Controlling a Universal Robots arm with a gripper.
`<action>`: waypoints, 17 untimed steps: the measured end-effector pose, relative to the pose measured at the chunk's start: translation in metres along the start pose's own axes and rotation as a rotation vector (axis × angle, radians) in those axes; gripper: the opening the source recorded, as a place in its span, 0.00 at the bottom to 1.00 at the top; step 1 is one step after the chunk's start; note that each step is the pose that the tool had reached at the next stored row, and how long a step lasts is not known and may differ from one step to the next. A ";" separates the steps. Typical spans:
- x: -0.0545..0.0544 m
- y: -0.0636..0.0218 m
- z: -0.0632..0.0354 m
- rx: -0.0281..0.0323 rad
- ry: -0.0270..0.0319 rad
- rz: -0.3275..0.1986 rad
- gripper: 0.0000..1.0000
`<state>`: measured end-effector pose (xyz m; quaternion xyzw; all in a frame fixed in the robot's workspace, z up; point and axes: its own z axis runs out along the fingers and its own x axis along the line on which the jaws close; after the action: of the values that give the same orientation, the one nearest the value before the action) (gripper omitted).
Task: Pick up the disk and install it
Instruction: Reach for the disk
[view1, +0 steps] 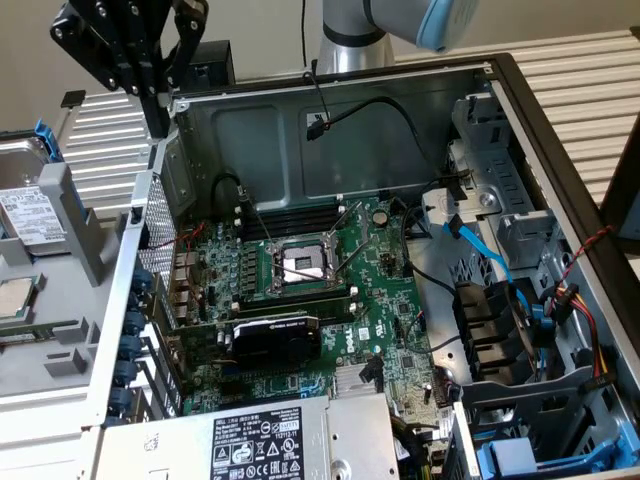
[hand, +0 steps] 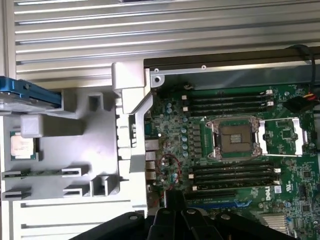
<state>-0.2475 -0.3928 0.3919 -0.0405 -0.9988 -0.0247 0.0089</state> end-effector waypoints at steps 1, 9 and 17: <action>0.001 0.0036 -0.0005 0.0005 0.0010 0.000 0.11; 0.014 0.0236 0.0001 0.0180 0.0003 0.000 0.11; 0.049 0.0233 0.0008 0.0198 0.0008 0.000 0.11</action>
<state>-0.2941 -0.3657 0.3932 -0.0403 -0.9990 -0.0148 0.0097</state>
